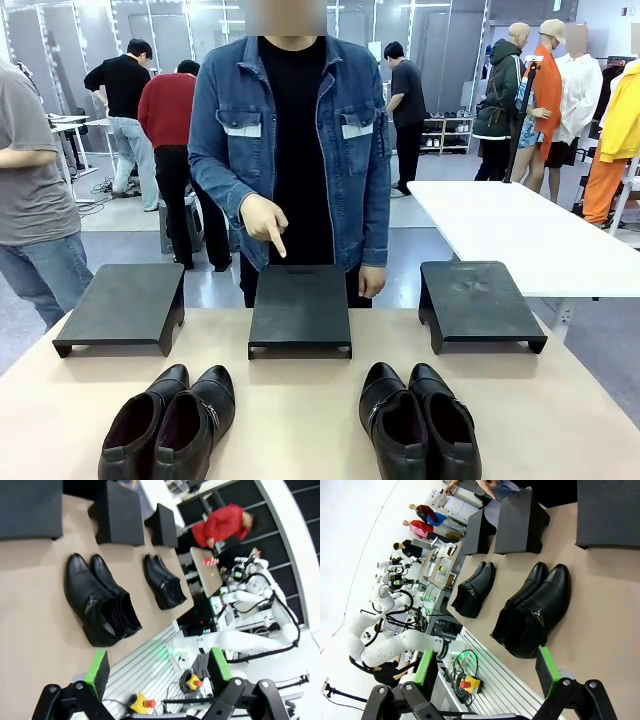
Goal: Place the shoes on the stand as instructed by the person.
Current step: Pick up one pair of Shoes and place it on the Shoes Stand indicated by the person.
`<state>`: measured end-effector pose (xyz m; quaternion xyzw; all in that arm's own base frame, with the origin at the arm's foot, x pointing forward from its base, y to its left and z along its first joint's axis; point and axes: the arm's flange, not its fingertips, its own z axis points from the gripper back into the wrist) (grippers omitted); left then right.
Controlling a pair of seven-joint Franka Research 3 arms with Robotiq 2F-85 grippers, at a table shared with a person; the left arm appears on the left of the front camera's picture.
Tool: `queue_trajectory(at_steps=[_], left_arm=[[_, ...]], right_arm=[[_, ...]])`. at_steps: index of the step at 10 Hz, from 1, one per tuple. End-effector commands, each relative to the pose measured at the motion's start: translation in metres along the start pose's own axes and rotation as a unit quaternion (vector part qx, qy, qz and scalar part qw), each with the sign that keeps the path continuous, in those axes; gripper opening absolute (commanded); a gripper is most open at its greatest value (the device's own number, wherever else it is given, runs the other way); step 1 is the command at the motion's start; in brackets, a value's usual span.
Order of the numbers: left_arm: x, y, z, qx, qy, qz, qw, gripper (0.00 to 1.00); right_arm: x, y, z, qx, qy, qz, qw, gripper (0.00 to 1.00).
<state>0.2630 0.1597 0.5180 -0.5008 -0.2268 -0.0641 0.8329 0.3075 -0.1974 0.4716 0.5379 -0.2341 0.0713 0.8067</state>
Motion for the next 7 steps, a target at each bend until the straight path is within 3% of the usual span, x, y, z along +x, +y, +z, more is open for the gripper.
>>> queue_trajectory(at_steps=[1,4,7], left_arm=[[0.028,-0.062,-0.04,0.062,0.1,0.008,0.993,1.0],[0.032,-0.13,-0.123,0.189,0.204,0.012,0.96,1.0],[0.014,-0.163,-0.212,0.338,0.203,0.011,0.919,1.0]], right_arm=[[0.0,0.0,0.0,0.002,0.0,0.004,1.0,1.0],[0.0,0.0,0.0,0.002,0.0,0.004,1.0,1.0],[0.0,0.0,0.0,0.002,0.0,0.004,1.0,1.0]])
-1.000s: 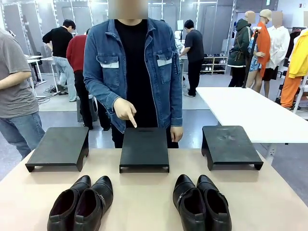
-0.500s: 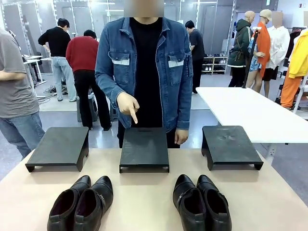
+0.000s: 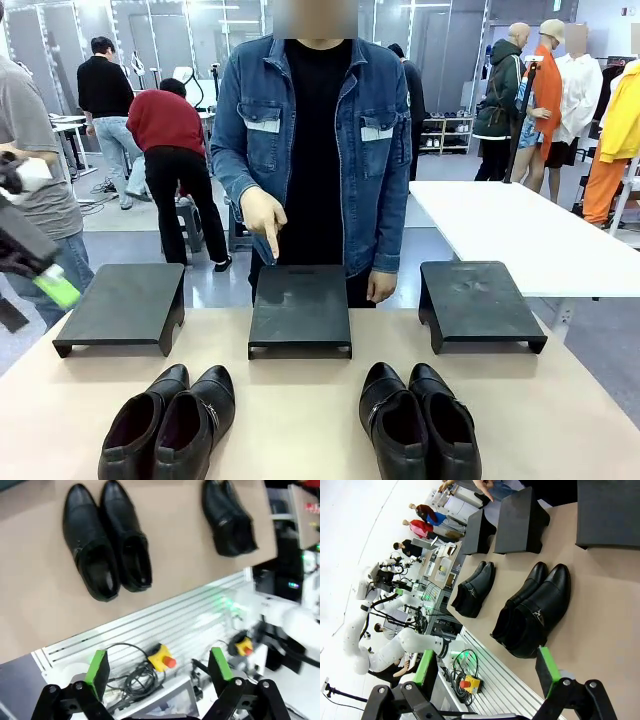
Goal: Place the shoes on the stand as instructed by the person.
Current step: Pick up one pair of Shoes and place it on the Shoes Stand indicated by the person.
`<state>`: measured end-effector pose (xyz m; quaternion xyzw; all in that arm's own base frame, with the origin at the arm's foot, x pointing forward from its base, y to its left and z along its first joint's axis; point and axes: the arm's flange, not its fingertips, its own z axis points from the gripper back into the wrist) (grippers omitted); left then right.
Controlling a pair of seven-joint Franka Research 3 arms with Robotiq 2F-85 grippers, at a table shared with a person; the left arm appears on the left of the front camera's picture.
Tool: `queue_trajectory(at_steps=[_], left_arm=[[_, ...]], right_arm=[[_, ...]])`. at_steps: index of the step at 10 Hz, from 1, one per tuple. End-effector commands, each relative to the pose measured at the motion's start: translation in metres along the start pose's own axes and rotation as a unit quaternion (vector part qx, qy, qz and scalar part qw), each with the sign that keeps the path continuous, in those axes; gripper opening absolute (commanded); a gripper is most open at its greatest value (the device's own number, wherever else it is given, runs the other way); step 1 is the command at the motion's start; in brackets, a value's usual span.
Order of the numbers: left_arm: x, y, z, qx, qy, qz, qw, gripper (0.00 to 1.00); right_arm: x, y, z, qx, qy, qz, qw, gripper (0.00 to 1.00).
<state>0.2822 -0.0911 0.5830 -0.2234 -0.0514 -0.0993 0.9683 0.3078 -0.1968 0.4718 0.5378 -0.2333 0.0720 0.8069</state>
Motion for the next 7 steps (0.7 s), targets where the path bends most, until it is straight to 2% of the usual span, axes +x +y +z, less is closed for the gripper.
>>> queue_trajectory(at_steps=[1,3,4,7], left_arm=[[0.007,-0.016,-0.038,0.09,-0.012,0.026,0.995,1.0],[0.007,-0.032,-0.079,0.106,-0.015,0.032,0.994,1.0],[0.009,-0.034,-0.1,0.135,-0.031,0.049,0.989,1.0],[0.016,-0.021,-0.152,0.132,-0.032,0.094,0.986,1.0]], right_arm=[[0.0,0.0,0.001,0.002,-0.001,0.004,1.0,1.0],[0.0,0.0,0.001,0.002,-0.001,0.004,1.0,1.0],[0.0,0.0,0.001,0.002,-0.001,0.004,1.0,1.0],[0.0,0.0,0.001,0.002,-0.001,0.004,1.0,1.0]])
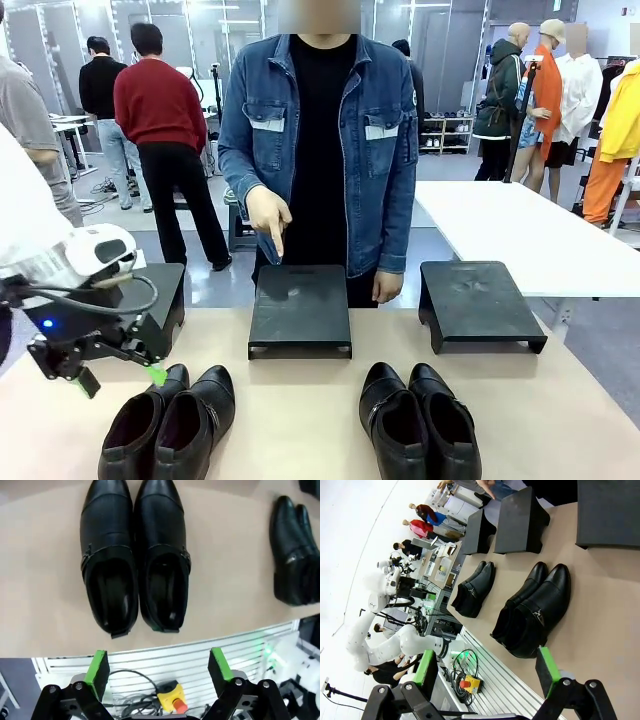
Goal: Place the shoes on the stand as instructed by the person.
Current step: Pick up one pair of Shoes and place it on the Shoes Stand indicated by the person.
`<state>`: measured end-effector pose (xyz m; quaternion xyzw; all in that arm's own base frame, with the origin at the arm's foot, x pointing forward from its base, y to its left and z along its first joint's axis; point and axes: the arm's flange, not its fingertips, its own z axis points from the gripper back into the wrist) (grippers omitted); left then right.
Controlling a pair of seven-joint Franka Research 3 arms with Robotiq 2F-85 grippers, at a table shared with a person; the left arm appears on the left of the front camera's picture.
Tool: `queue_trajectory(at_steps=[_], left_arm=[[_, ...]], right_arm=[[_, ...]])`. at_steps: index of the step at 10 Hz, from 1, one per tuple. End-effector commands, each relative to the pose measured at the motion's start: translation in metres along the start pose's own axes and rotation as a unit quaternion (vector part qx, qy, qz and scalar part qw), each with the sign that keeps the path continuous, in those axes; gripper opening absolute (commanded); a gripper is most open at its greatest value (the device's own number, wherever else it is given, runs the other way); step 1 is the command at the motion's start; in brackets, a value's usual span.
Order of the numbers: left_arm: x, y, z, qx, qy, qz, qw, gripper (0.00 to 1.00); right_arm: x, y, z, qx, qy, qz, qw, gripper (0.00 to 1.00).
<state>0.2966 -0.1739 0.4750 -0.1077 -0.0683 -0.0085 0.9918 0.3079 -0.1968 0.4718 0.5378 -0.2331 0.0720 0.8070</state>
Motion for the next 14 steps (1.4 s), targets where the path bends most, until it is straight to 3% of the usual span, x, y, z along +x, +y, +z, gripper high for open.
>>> queue_trajectory(at_steps=[1,7,13,14], left_arm=[[0.003,0.002,-0.039,0.015,0.0,0.019,1.0,1.0],[0.002,0.016,-0.1,0.059,0.006,0.019,0.998,1.0],[0.006,0.035,-0.144,0.051,0.034,0.037,0.997,1.0],[0.005,0.037,-0.151,0.059,0.043,0.025,0.997,0.65]], right_arm=[[0.0,0.0,0.001,0.002,-0.002,0.004,1.0,1.0],[0.0,0.0,0.001,0.002,-0.002,0.004,1.0,1.0],[0.0,0.0,0.001,0.002,-0.002,0.004,1.0,1.0],[0.0,0.0,0.001,0.002,-0.002,0.004,1.0,1.0]])
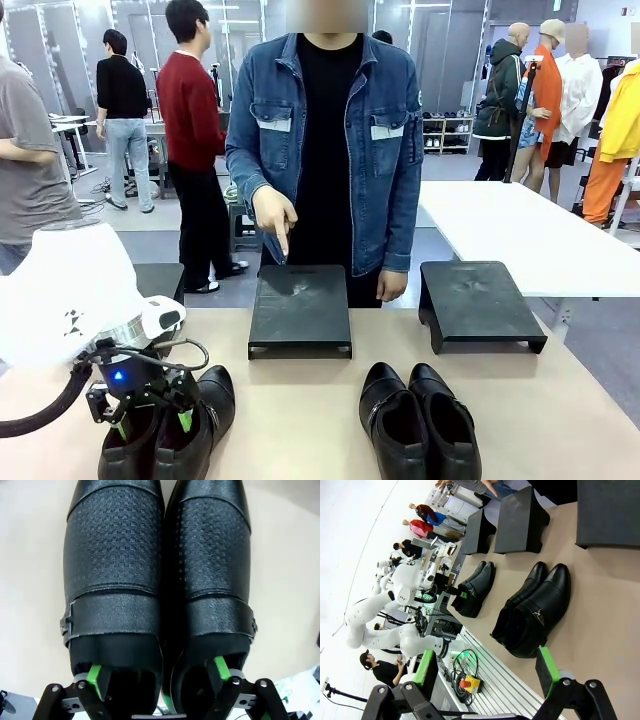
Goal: Place the shoes on the stand as instructed by the person.
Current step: Pick up one pair of Shoes and place it on the Shoes Stand indicated by the person.
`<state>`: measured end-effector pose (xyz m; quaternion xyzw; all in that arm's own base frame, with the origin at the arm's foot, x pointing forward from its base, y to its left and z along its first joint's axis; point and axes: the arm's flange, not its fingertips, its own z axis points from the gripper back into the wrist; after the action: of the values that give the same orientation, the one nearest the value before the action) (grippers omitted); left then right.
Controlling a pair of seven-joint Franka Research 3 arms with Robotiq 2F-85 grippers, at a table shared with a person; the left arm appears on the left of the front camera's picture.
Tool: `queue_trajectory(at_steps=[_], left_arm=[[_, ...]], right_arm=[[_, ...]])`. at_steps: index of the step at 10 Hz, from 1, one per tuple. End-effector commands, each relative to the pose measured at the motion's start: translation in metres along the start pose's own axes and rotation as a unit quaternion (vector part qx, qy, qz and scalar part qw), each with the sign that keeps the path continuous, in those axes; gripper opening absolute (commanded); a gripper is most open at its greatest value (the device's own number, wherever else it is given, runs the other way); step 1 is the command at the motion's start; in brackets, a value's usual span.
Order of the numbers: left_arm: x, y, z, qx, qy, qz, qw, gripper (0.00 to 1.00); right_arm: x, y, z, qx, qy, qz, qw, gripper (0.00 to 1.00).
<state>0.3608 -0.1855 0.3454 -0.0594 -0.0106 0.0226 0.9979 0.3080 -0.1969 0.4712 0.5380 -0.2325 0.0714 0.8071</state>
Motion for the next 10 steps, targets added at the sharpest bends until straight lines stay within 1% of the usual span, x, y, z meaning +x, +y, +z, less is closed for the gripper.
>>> queue_trajectory(at_steps=[1,2,3,5,6,7,8,9,10], left_arm=[[-0.041,0.018,-0.025,0.015,-0.007,-0.014,1.0,0.4],[-0.043,0.017,-0.025,0.019,-0.014,-0.017,1.0,0.05],[-0.044,0.015,-0.023,0.025,-0.021,-0.018,0.999,0.0],[-0.047,0.013,-0.021,0.037,-0.03,-0.001,0.999,0.0],[-0.048,0.013,-0.021,0.042,-0.03,0.007,0.999,0.03],[-0.048,0.012,-0.018,0.049,-0.033,0.011,0.998,0.0],[-0.048,0.011,-0.013,0.054,-0.037,0.011,0.998,0.0],[-0.046,0.008,-0.003,0.046,-0.036,0.009,0.998,0.0],[-0.041,0.007,0.011,0.054,-0.047,0.009,0.997,0.0]], right_arm=[[0.0,0.001,0.001,0.002,-0.002,0.005,1.0,1.0],[0.0,0.001,0.001,0.002,-0.002,0.005,1.0,1.0],[0.0,0.001,0.001,0.002,-0.002,0.005,1.0,1.0],[0.0,0.001,0.001,0.002,-0.002,0.005,1.0,1.0],[0.0,0.001,0.001,0.002,-0.002,0.005,1.0,1.0],[0.0,0.001,0.001,0.002,-0.002,0.005,1.0,1.0],[0.0,0.001,0.001,0.002,-0.002,0.005,1.0,1.0],[0.0,0.001,0.001,0.002,-0.002,0.005,1.0,1.0],[0.0,0.001,0.001,0.002,-0.002,0.005,1.0,1.0]])
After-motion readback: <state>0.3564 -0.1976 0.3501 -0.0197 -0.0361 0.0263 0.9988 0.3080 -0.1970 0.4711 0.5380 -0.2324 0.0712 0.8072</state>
